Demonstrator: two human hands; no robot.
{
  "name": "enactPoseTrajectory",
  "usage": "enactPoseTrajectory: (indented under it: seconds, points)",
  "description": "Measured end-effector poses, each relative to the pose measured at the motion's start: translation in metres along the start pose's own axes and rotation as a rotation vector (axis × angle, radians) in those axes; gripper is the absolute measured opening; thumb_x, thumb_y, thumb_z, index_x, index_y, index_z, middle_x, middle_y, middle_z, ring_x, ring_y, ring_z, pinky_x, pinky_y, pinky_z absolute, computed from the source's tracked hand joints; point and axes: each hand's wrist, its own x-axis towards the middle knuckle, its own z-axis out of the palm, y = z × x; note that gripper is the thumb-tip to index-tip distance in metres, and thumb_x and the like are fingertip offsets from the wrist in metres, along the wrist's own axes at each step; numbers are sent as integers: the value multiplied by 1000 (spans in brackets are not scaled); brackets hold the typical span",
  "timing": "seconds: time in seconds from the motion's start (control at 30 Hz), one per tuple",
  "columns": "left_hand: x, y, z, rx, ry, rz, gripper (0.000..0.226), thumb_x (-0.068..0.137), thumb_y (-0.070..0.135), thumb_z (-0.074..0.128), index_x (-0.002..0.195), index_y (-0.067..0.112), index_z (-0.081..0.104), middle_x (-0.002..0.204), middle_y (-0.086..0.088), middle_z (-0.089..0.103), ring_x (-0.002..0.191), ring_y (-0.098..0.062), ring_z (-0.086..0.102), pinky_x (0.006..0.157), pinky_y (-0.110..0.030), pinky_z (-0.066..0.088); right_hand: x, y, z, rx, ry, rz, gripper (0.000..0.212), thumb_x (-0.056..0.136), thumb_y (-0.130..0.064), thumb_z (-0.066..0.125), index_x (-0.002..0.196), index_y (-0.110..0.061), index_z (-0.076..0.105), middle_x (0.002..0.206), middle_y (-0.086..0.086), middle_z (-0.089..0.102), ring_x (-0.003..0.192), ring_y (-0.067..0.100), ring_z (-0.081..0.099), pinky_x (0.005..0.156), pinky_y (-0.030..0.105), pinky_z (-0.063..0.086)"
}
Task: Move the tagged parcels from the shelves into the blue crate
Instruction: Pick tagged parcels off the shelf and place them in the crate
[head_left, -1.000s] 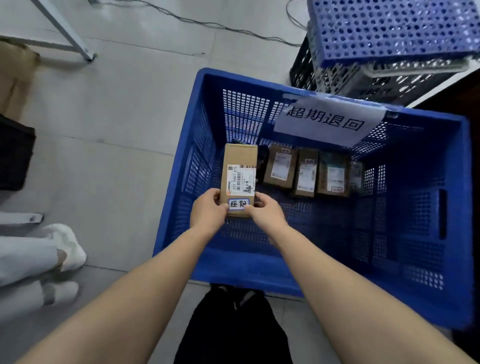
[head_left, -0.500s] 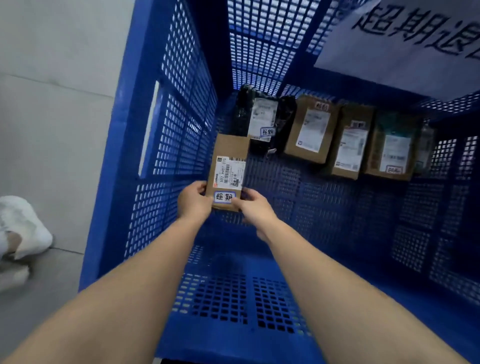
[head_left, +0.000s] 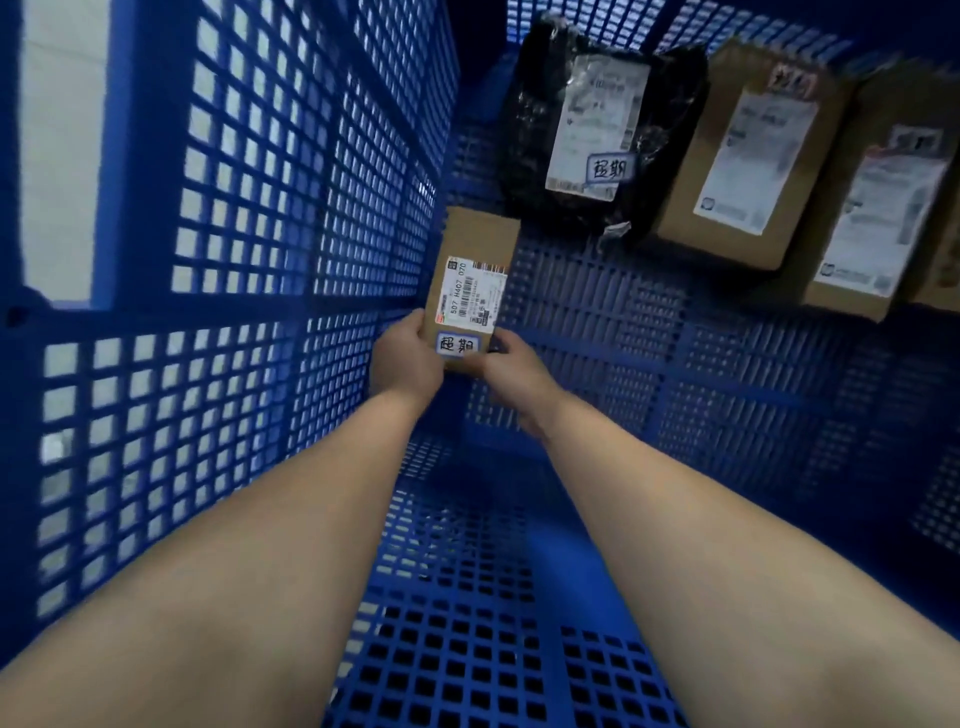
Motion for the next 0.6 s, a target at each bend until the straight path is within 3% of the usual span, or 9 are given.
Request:
enactPoseTrajectory:
  seconds: [0.13,0.23,0.33,0.4,0.47,0.6]
  points:
    - [13,-12,9,0,-91,-4,40,88,-3,47,122,16,57,119,-3,65,107,-22,60,87,-25,44,21,2,6,-34,-4,-31,45,91,-8,60,133,-22,51,119,-6,61,85,0,52,61,16,37]
    - [23,-15,11,82,-113,-33,62,82,-3,47,143,10,37,134,-12,53,123,-29,51,105,-40,42,29,0,11,-62,-31,-43,52,90,-5,54,137,-27,47,128,-2,60,101,11,56,78,22,46]
    - [27,-11,9,192,-145,-57,73,82,-4,50,148,4,21,141,-19,40,129,-35,42,108,-48,37,29,-3,12,-87,-68,-56,54,91,-5,52,140,-27,43,132,-3,56,108,14,51,74,18,40]
    - [23,-7,6,236,-146,-20,73,81,-6,50,147,1,20,141,-21,37,130,-36,38,109,-48,36,23,-6,11,-92,-82,-64,55,92,-3,52,141,-24,41,134,-1,55,114,15,51,88,23,43]
    - [15,-4,3,256,-120,38,71,80,-7,51,145,0,23,140,-20,37,128,-36,39,107,-49,37,10,-8,7,-138,-85,-69,56,94,-3,50,144,-22,37,136,-4,50,121,13,46,103,25,35]
    - [-11,12,-10,373,-152,54,72,84,-3,54,148,8,24,147,-12,33,132,-30,37,109,-45,37,-29,-13,-10,-346,-51,-56,55,100,-14,45,150,-20,25,149,3,39,132,20,41,93,21,32]
